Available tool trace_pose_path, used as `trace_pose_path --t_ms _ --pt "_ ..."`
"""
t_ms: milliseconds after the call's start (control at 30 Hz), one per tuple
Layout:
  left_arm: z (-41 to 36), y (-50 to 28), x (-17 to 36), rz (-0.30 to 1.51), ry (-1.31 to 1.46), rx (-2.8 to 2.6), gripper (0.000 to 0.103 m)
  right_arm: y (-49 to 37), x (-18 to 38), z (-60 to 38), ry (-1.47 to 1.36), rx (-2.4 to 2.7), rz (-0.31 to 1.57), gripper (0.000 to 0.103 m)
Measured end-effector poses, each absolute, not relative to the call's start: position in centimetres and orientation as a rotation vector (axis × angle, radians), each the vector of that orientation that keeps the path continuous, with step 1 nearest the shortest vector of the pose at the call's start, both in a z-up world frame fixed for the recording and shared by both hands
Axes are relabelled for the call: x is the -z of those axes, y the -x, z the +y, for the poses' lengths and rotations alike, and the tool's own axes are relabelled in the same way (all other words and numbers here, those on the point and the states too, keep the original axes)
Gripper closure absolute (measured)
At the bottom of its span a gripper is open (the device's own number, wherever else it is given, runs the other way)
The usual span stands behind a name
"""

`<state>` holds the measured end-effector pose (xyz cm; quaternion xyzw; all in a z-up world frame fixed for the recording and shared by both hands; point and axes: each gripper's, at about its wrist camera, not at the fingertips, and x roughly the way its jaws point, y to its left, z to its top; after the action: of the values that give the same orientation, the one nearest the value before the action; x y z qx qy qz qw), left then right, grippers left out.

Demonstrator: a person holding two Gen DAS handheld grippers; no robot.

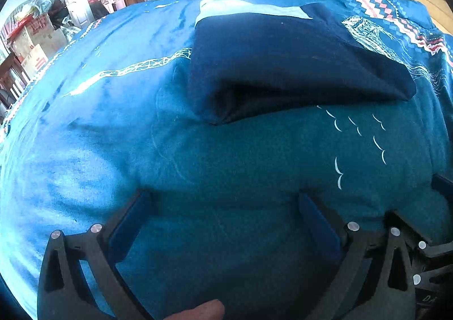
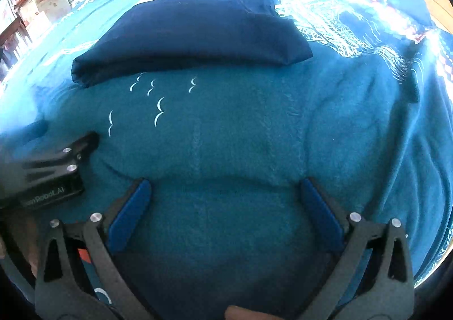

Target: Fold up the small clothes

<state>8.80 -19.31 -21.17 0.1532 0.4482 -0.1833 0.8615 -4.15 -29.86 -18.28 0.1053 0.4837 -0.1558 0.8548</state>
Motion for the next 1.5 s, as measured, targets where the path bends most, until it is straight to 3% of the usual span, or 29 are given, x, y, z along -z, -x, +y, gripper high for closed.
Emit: trace_pose_path --t_ms 600,767,1067,1267,1500 --pt "-19.9 -9.9 18.6 0.969 -0.354 0.363 0.000 4.0 17.4 -30.1 -0.219 0.319 1.057 0.000" --pt "-19.2 -8.9 11.2 0.861 -0.271 0.377 0.000 4.9 13.2 -30.2 -0.205 0.341 0.986 0.000" --pt "-17.8 -4.3 -2.4 0.640 -0.171 0.399 0.000 7.8 -0.1 -29.0 -0.137 0.389 0.718 0.000" --pt "-16.2 -0.9 -7.2 0.565 -0.153 0.402 0.000 8.9 -5.3 -28.1 -0.094 0.398 0.623 0.000" --pt "-14.5 0.8 -9.7 0.519 -0.149 0.381 0.000 8.9 -6.7 -26.8 -0.099 0.376 0.618 0.000"
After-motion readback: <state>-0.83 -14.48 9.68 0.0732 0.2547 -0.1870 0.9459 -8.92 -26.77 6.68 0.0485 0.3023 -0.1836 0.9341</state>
